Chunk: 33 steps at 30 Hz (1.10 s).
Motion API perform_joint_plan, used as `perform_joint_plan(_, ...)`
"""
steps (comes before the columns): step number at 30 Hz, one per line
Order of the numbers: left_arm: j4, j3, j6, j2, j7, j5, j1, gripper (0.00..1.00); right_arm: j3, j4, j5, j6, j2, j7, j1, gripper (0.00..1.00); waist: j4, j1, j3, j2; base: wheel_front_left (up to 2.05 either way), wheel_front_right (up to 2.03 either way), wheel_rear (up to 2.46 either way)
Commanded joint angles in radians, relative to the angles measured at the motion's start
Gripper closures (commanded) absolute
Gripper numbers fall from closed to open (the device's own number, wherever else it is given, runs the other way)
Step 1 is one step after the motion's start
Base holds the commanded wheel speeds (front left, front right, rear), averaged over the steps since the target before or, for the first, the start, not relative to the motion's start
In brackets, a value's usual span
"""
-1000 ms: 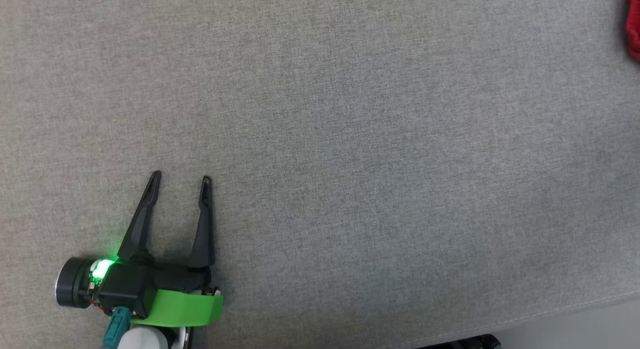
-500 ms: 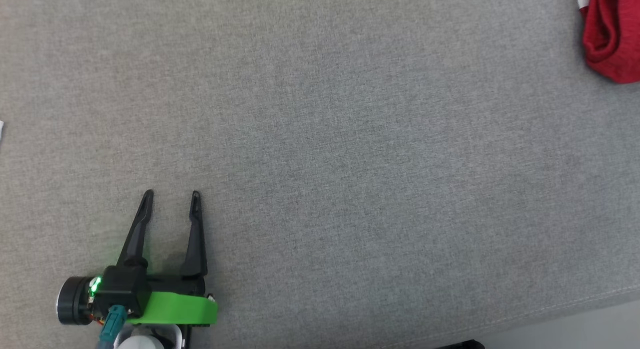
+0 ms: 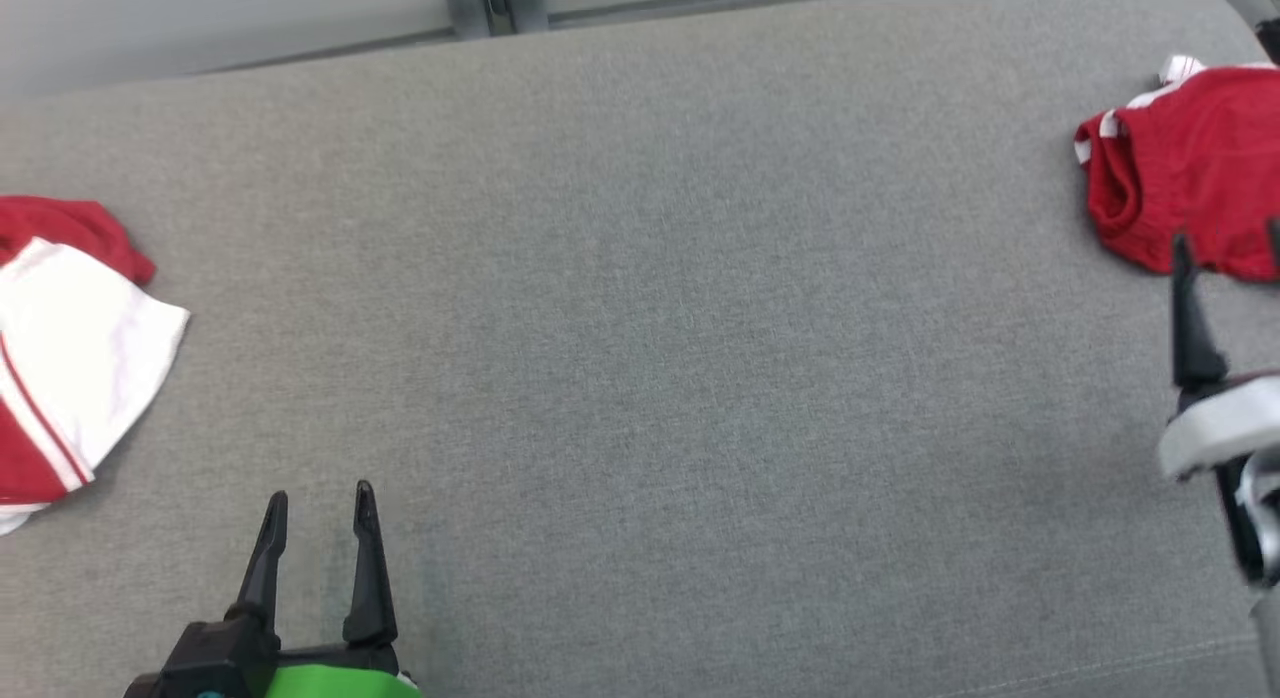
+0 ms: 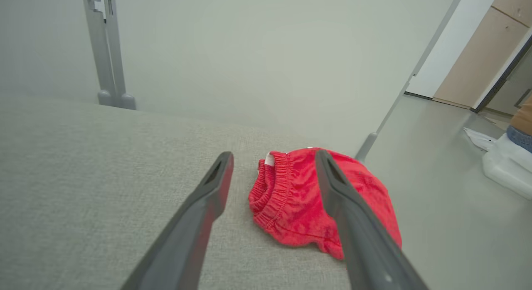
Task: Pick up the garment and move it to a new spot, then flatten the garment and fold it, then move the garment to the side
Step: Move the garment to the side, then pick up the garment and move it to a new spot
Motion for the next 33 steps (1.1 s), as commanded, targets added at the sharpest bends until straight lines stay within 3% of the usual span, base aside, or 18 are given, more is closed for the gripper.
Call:
perform_joint_plan(1,0.005,0.006,0.006,0.002,0.001,-0.002,0.03,0.0,-0.004,-0.033,-0.017,-0.002,0.027,-0.003,0.063,0.0,0.085,0.0001,-0.157,0.0,0.0,0.0,0.0)
perform_joint_plan(11,0.018,0.04,-0.019,0.002,0.001,0.01,0.075,0.0,0.02,-0.132,-0.055,-0.002,0.232,-0.003,0.35,0.0,0.128,0.0001,-0.237,0.0,0.0,0.0,0.0)
perform_joint_plan(24,0.03,0.049,-0.032,0.002,0.001,0.014,0.074,0.0,0.064,-0.126,-0.066,-0.001,0.27,-0.003,0.39,0.0,0.152,0.0001,-0.26,0.0,0.0,0.0,0.0)
perform_joint_plan(33,0.042,0.054,-0.026,0.002,0.001,0.004,0.097,0.0,0.119,-0.126,-0.04,-0.001,0.297,-0.003,0.391,0.0,0.353,0.0001,-0.276,0.0,0.0,0.0,0.0)
